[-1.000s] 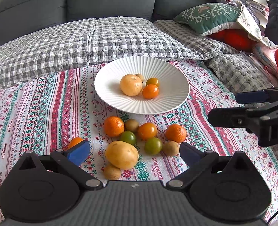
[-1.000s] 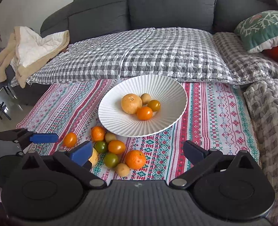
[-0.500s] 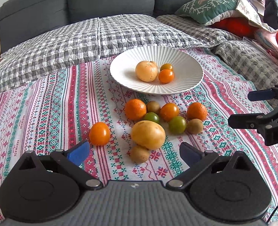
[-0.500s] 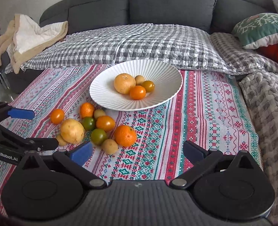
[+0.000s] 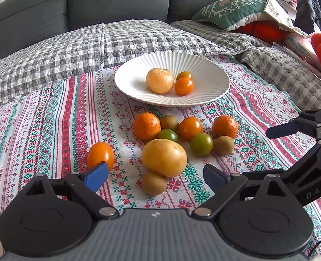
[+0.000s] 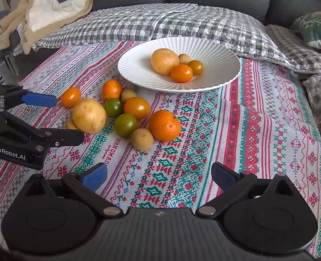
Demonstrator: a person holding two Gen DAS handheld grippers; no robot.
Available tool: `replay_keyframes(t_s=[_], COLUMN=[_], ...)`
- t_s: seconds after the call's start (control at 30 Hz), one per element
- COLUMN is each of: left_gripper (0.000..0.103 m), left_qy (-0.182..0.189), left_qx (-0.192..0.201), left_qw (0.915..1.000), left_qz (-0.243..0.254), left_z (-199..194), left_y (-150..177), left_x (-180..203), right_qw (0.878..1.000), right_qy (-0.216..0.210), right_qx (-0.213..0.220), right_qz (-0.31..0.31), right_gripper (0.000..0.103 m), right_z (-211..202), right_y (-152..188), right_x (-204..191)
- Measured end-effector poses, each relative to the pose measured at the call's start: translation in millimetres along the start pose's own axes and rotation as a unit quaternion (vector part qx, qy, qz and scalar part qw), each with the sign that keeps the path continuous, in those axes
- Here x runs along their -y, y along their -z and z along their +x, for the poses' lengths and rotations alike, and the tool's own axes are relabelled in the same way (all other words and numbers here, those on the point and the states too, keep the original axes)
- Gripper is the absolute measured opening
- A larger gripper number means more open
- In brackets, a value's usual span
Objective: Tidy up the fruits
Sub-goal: 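Close the left tool around the large yellow potato while the right tool grasps a small tan fruit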
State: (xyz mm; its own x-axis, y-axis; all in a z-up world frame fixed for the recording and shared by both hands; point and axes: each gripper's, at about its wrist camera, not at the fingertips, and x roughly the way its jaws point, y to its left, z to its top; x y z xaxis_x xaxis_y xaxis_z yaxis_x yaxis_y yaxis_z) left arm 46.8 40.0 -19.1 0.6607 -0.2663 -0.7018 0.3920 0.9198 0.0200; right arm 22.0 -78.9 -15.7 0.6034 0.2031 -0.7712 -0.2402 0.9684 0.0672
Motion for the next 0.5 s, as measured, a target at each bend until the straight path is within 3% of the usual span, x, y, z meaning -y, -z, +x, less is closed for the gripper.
replay_keyframes(t_s=[0.37, 0.5], left_gripper=[0.07, 0.062], left_qy=[0.018, 0.014], left_qx=[0.002, -0.009], left_qw=[0.9998, 0.9998], left_qz=[-0.002, -0.01], left_z=[12, 18], left_y=[-4, -5], left_x=[5, 5], right_qw=[1.0, 1.0], right_qy=[-0.007, -0.007], right_qx=[0.003, 0.009], right_qz=[-0.02, -0.016], right_gripper=[0.097, 0.09], right_z=[9, 10], right_y=[3, 0], right_x=[-3, -5])
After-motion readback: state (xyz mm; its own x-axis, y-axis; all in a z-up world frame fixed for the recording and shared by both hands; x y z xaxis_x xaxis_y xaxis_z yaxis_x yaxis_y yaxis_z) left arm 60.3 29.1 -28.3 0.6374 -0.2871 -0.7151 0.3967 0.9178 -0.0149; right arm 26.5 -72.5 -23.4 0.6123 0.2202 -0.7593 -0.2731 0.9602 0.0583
